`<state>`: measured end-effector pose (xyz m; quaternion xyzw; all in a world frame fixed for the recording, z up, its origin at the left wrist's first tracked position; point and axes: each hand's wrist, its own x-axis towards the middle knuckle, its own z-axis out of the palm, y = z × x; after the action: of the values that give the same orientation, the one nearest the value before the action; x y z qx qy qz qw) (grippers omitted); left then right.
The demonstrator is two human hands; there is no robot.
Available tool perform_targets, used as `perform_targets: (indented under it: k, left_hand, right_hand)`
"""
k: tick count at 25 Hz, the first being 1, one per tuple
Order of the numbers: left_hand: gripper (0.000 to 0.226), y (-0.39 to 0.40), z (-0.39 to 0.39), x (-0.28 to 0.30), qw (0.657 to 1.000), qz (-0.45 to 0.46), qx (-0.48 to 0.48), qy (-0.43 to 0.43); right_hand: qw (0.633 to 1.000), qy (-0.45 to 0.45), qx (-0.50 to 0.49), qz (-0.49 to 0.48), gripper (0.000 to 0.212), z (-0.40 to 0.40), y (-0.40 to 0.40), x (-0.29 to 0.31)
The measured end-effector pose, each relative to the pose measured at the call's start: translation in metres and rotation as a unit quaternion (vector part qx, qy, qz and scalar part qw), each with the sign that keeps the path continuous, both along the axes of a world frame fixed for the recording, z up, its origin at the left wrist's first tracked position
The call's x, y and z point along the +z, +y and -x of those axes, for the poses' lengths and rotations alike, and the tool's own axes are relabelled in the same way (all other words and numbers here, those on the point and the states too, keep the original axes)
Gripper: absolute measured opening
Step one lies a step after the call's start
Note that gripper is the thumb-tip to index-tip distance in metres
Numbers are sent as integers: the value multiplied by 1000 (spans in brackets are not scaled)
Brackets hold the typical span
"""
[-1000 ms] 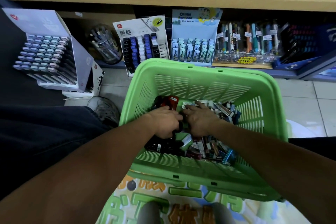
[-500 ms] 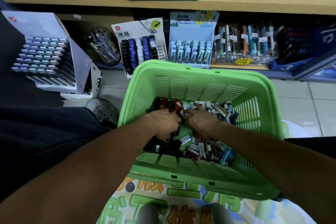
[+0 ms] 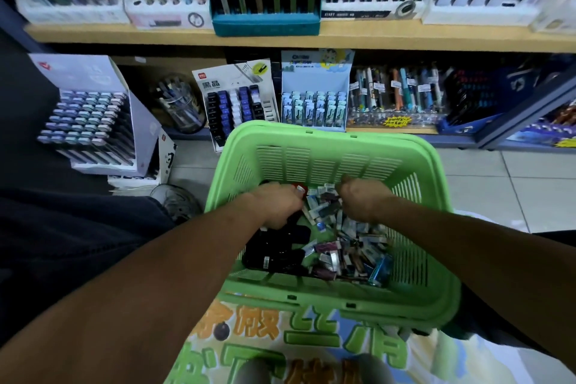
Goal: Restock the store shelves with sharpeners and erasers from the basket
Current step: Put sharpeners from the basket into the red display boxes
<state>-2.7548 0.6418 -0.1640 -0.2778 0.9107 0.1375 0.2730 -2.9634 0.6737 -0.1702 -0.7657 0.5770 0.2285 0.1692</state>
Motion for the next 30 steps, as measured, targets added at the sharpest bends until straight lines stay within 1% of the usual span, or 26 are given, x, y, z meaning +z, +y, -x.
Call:
perform_targets:
  k: [2, 3, 4, 5, 6, 7, 8, 10, 11, 12, 16, 18, 20, 22, 23, 24, 25, 26, 27, 28, 29, 30]
  left_hand:
    - [26, -7, 0, 27, 993, 83, 43, 77]
    - [25, -9, 0, 38, 983, 128, 68, 109]
    - [35, -12, -2, 48, 972, 182, 79, 123]
    - [51, -15, -4, 54, 961, 235, 80, 122]
    - [64, -18, -6, 60, 950, 280, 81, 113]
    - [70, -20, -8, 63, 940, 311, 89, 107]
    - [70, -22, -8, 66, 934, 328, 102, 99]
    - [60, -28, -6, 70, 931, 328, 137, 83]
    - [54, -33, -5, 72, 932, 325, 146, 70]
    - [50, -38, -2, 76, 933, 320, 152, 59]
    - [55, -65, 14, 79, 929, 316, 185, 60]
    - [56, -78, 19, 79, 929, 309, 197, 52]
    - [56, -83, 18, 80, 928, 324, 170, 72]
    - [56, -75, 14, 76, 931, 330, 118, 103]
    - [55, -67, 11, 66, 938, 313, 101, 107]
    - [54, -59, 8, 53, 953, 269, 104, 88]
    - [52, -51, 5, 42, 969, 212, 122, 48]
    - [49, -46, 1, 30, 978, 155, 143, -1]
    - [48, -44, -2, 20, 980, 104, 166, -44]
    - [50, -44, -5, 10, 978, 66, 185, -76]
    - [54, -45, -5, 2, 976, 43, 189, -96]
    - [59, -46, -3, -5, 977, 33, 181, -107]
  right_hand:
    - [994, -17, 34, 106, 28, -4, -4, 20]
    - [986, -22, 47, 159, 35, -4, -6, 32]
    - [979, -15, 49, 199, 49, -4, -7, 44]
    - [974, 3, 36, 225, 68, -5, -9, 53]
    - [972, 27, 15, 235, 85, -8, -11, 61]
    - [969, 54, 2, 240, 94, -12, -14, 65]
    - [967, 73, -3, 246, 91, -17, -17, 66]
    - [961, 87, 0, 262, 61, -23, -27, 65]
    - [961, 83, -4, 265, 49, -23, -32, 66]
    - [961, 77, -11, 264, 46, -22, -38, 68]
    - [952, 56, -41, 299, 49, -11, -63, 65]
    - [947, 49, -38, 316, 48, -9, -80, 60]
    - [941, 18, -30, 337, 51, -10, -89, 60]
    - [937, -41, 5, 346, 54, -18, -81, 55]
    - [937, -68, 40, 340, 51, -24, -72, 46]
    - [945, -87, 68, 309, 44, -30, -63, 35]
    - [961, -95, 72, 248, 38, -36, -56, 24]
    - [983, -87, 56, 151, 38, -42, -53, 9]
    - [995, -85, 34, 28, 48, -46, -51, -5]
    - [993, -101, 23, -64, 64, -50, -51, -20]
    - [987, -121, 20, -103, 81, -55, -51, -33]
    - [984, -142, 12, -107, 90, -60, -52, -46]
